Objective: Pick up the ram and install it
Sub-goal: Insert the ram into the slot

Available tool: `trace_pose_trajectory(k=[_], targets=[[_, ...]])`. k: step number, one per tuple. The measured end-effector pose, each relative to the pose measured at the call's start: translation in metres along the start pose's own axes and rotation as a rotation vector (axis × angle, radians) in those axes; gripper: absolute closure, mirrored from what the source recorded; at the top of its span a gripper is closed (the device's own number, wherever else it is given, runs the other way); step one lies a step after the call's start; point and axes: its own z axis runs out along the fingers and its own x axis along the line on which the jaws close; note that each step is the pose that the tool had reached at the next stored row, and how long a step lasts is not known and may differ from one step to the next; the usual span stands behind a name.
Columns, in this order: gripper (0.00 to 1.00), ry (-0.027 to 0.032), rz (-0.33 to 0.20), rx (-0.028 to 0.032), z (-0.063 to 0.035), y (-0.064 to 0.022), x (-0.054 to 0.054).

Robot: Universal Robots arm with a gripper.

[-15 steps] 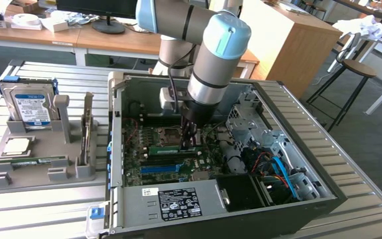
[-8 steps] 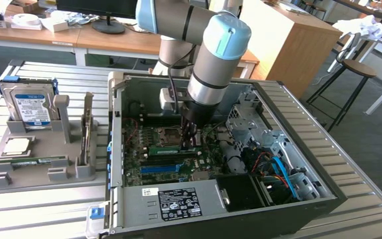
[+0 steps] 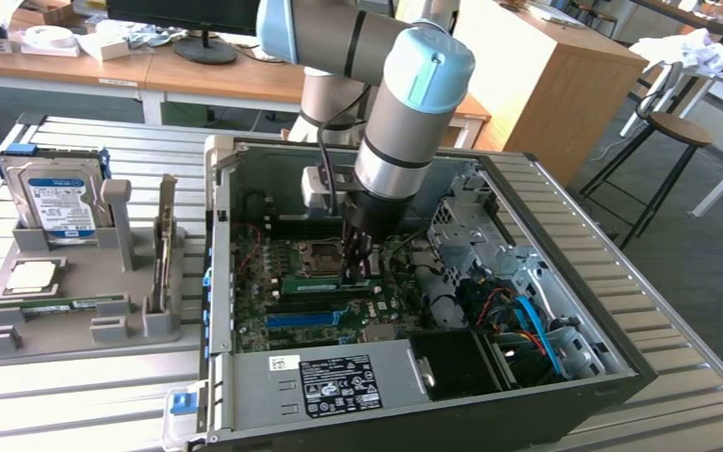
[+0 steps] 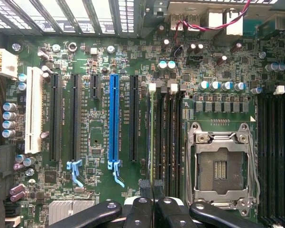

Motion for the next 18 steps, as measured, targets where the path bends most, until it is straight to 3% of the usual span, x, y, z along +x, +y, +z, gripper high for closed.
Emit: trace_pose_trajectory(k=[18], targets=[[0.89,0.0,0.0,0.0,0.0013,0.0001,-0.0006]])
